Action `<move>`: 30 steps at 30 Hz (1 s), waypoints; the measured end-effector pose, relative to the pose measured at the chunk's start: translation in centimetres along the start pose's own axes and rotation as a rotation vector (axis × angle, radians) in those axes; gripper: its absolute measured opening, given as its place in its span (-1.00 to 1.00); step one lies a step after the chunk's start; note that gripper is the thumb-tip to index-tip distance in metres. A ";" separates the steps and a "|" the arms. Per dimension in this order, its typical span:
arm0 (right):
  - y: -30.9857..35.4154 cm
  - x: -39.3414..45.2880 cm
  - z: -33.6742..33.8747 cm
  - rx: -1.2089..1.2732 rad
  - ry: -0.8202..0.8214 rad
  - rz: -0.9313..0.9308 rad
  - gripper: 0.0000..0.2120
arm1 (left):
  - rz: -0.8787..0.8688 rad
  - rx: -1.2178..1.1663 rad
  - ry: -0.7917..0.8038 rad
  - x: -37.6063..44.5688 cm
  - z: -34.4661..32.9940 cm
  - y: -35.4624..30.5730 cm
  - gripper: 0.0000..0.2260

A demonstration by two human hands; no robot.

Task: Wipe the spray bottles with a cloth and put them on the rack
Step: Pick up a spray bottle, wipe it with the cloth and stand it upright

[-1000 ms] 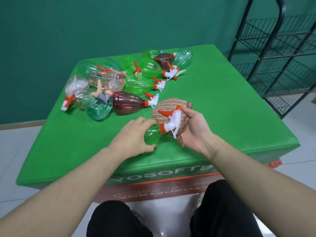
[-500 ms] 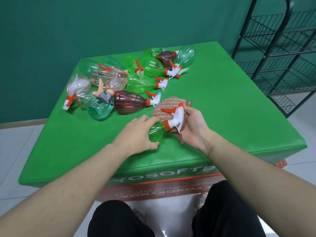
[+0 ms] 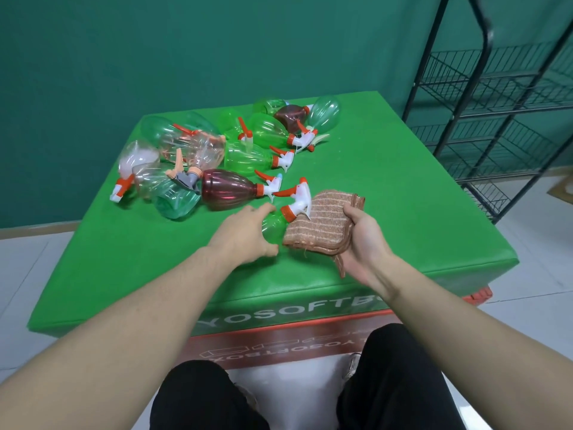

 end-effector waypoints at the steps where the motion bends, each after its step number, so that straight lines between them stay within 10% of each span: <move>1: 0.1 -0.3 0.2 -0.029 -0.002 -0.001 -0.63 | -0.004 0.005 -0.002 0.0 0.1 -0.2 -0.17; 19: 0.3 1.5 -0.6 -0.357 -0.129 0.175 -0.86 | 0.005 0.033 -0.171 -3.8 -1.0 4.3 -0.32; 30: -2.1 3.2 -4.9 -0.814 -0.052 0.277 -0.68 | 0.006 0.018 -0.171 -3.8 -1.5 5.1 -0.24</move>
Point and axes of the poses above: each hand's wrist, its own x-axis towards the middle knuckle, its own z-axis out of the back of the hand, y = z × x, the point moved 3 cm from there along x, towards the middle knuckle, and after that the axes turned 2 degrees about z, right-handed, at the moved point
